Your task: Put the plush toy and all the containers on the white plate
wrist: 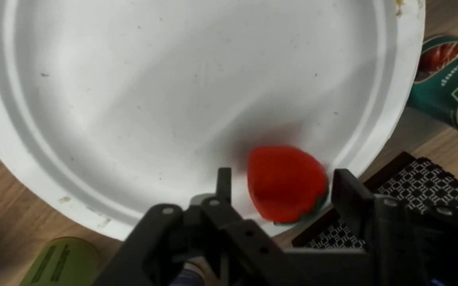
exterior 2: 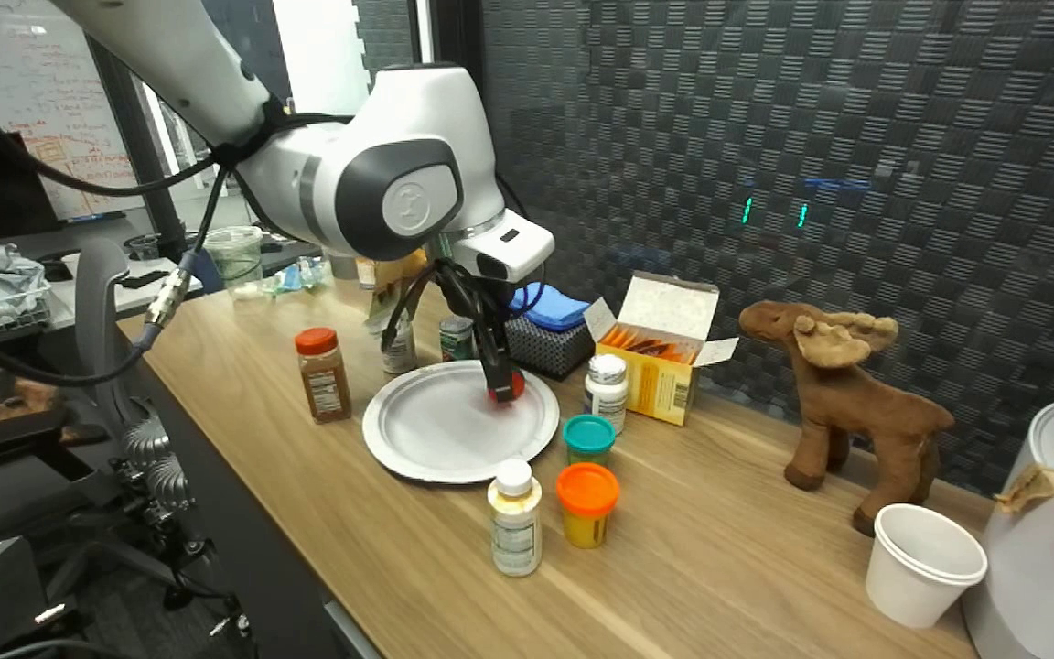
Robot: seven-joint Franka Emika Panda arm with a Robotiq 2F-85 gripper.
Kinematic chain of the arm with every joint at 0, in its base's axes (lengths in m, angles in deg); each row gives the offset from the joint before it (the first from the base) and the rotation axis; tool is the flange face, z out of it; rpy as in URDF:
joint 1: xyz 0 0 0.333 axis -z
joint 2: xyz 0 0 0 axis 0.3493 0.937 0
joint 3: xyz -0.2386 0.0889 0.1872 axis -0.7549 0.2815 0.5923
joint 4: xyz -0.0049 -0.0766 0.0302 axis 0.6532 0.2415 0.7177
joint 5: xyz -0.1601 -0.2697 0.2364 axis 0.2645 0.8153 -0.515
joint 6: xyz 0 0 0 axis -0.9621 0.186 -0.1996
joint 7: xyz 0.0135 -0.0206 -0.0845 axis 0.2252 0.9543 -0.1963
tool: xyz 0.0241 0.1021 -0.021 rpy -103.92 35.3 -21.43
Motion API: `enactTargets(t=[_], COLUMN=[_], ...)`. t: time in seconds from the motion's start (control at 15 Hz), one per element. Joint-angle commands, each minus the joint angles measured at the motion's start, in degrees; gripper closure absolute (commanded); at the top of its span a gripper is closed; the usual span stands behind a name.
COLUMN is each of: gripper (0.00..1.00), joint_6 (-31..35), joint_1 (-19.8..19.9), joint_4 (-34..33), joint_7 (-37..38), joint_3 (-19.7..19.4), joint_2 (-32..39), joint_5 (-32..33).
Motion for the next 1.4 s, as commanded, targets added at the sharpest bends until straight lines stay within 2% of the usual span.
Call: enactTargets(t=[0.0, 0.53, 0.93, 1.07, 1.13, 1.33], gripper=[0.01, 0.01, 0.0, 0.0, 0.0, 0.0], joint_6=[-0.7, -1.8, -6.7, -11.6, -7.5, -8.4], joint_1=[-1.5, -1.7, -4.7, -4.3, -3.1, -2.9], joint_4=[-1.2, -0.3, -3.9, -5.9, -4.1, -4.1], joint_7=[-2.1, -1.4, 2.8, 2.5, 0.9, 0.9], joint_3=[-1.7, -2.1, -7.8, -7.9, -6.6, -6.6], joint_2=[-0.1, -2.4, -5.9, -6.6, -5.4, -5.6], joint_5=[-3.0, -7.5, -0.8, 0.8, -1.0, -0.8])
